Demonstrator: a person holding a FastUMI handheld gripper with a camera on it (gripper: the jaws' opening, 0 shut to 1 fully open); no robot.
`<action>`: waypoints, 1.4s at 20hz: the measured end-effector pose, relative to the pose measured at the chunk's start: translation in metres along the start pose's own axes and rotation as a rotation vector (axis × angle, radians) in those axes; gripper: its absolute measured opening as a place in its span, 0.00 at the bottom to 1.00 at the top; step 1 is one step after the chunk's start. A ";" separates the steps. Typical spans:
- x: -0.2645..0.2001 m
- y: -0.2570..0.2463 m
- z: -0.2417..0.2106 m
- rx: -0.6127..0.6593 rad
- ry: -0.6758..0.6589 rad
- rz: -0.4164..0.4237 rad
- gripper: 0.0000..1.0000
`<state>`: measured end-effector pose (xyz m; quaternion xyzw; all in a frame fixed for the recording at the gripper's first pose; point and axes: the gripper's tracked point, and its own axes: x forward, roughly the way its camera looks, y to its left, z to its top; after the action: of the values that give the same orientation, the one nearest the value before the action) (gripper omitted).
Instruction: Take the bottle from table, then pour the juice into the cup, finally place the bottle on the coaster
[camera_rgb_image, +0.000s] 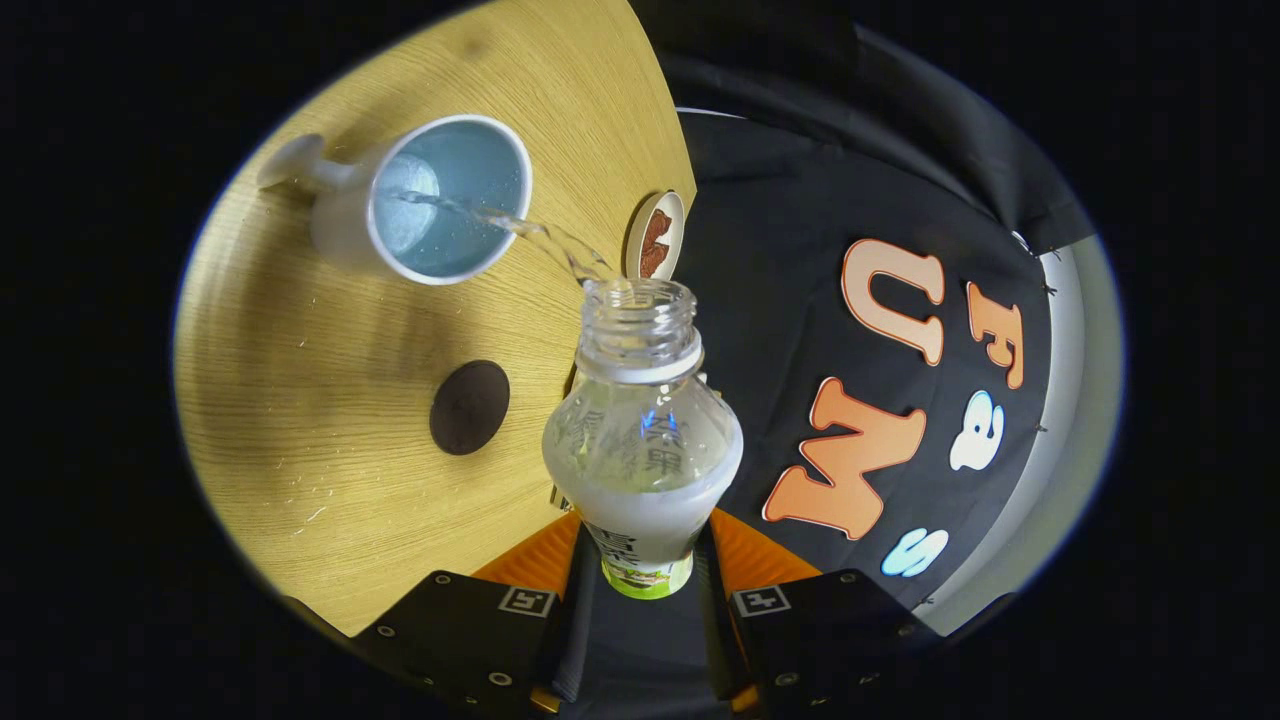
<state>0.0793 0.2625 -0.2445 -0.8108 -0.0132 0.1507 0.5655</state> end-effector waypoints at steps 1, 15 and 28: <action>0.001 -0.001 0.000 -0.004 -0.002 -0.001 0.50; 0.002 -0.011 0.002 -0.083 -0.024 -0.019 0.50; 0.009 -0.010 0.001 -0.154 -0.018 -0.028 0.49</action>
<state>0.0887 0.2690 -0.2379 -0.8502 -0.0414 0.1486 0.5034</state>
